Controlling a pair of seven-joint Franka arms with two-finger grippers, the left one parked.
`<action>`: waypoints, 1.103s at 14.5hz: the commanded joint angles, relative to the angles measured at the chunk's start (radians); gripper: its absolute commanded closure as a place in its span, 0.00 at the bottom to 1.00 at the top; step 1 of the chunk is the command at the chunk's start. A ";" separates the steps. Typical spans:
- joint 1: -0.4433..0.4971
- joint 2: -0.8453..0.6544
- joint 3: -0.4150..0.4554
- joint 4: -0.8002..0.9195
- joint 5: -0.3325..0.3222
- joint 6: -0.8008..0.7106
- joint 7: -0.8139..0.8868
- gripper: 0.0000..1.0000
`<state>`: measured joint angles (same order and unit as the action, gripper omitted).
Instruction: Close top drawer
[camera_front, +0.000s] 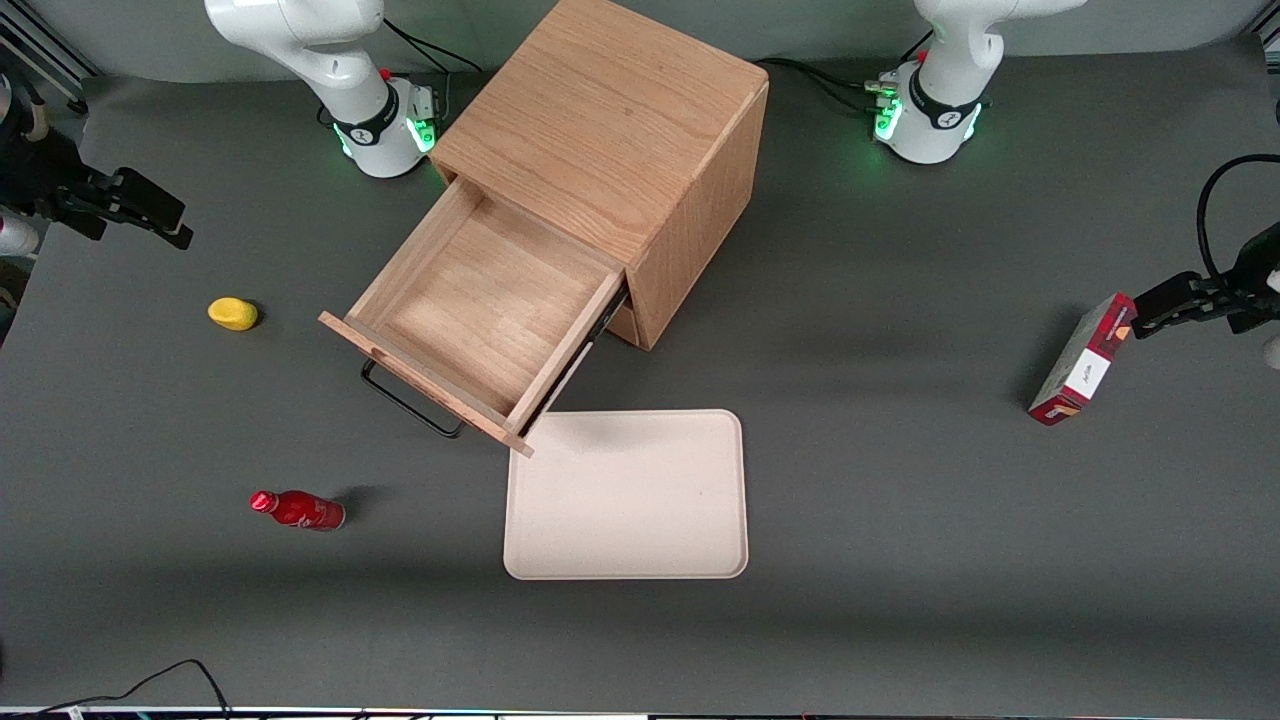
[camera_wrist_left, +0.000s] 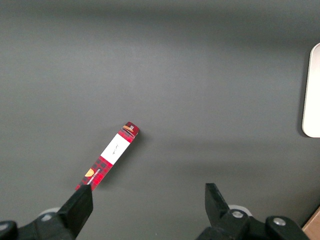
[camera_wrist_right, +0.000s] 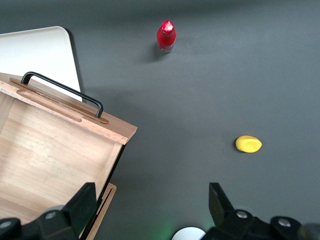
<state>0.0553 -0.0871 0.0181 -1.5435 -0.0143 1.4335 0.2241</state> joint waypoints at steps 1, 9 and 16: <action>-0.006 0.018 0.000 0.031 -0.009 -0.019 -0.011 0.00; -0.011 0.017 0.006 0.063 -0.003 -0.018 0.017 0.00; 0.020 0.087 0.019 0.178 -0.001 -0.024 0.009 0.00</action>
<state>0.0571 -0.0739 0.0278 -1.4726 -0.0134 1.4343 0.2263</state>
